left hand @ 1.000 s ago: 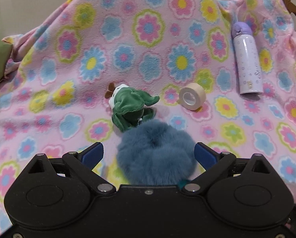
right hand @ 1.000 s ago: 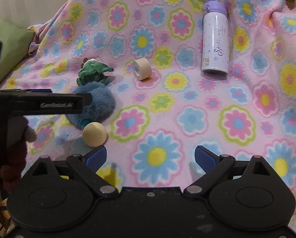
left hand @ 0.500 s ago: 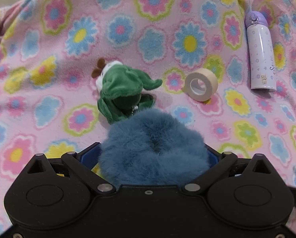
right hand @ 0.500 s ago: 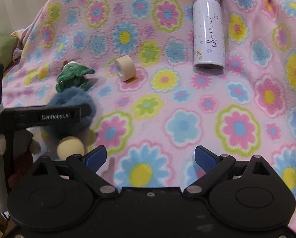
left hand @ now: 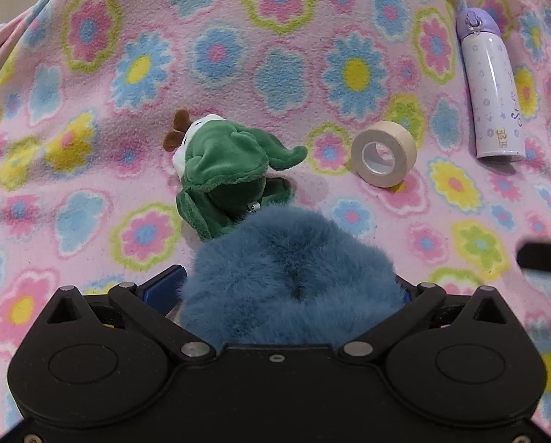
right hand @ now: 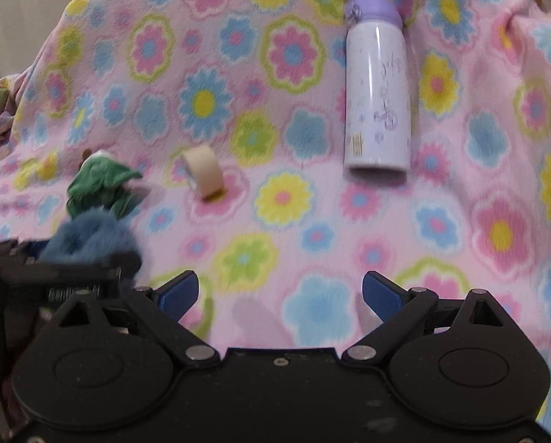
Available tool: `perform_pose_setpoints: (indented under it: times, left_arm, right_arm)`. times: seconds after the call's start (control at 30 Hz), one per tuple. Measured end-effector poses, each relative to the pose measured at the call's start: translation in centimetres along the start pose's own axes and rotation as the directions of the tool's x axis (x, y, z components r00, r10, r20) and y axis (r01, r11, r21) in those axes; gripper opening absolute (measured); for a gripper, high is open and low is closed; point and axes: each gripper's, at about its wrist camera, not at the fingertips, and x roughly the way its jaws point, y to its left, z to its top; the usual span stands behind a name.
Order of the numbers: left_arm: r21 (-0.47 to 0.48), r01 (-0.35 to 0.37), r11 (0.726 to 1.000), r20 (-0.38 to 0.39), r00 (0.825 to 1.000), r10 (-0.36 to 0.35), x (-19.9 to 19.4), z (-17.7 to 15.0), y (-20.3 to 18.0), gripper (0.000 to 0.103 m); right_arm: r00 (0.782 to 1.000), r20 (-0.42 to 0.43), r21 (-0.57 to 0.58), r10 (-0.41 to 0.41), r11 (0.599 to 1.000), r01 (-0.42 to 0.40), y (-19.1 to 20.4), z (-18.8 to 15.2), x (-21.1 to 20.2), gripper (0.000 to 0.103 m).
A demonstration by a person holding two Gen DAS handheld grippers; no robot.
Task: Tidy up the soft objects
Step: 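Grasp the beige tape roll with the right tool while the left tool holds the blue plush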
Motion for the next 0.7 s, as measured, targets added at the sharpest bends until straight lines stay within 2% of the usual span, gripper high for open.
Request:
perform_pose_setpoints:
  times: [0.3,0.47,0.6,0.7]
  left_arm:
    - [0.004,-0.007,1.0,0.002,1.0,0.007,0.1,0.0,0.1,0.101]
    - [0.004,-0.008,1.0,0.002,1.0,0.008,0.2,0.0,0.1,0.101]
    - [0.004,-0.007,1.0,0.002,1.0,0.007,0.1,0.0,0.0,0.101]
    - [0.004,-0.007,1.0,0.002,1.0,0.007,0.1,0.0,0.1,0.101]
  right_arm:
    - [0.998,0.057,-0.049,0.012,0.999,-0.009,2.4,4.3,3.9,0.096]
    - [0.998,0.055,-0.094,0.03,0.995,-0.025,4.1,5.8,5.6,0.096]
    - [0.998,0.055,-0.137,-0.005,0.991,0.013,4.9,6.3,7.3,0.095]
    - [0.997,0.063,-0.092,-0.053,0.994,0.059,3.8,6.9,7.8,0.095]
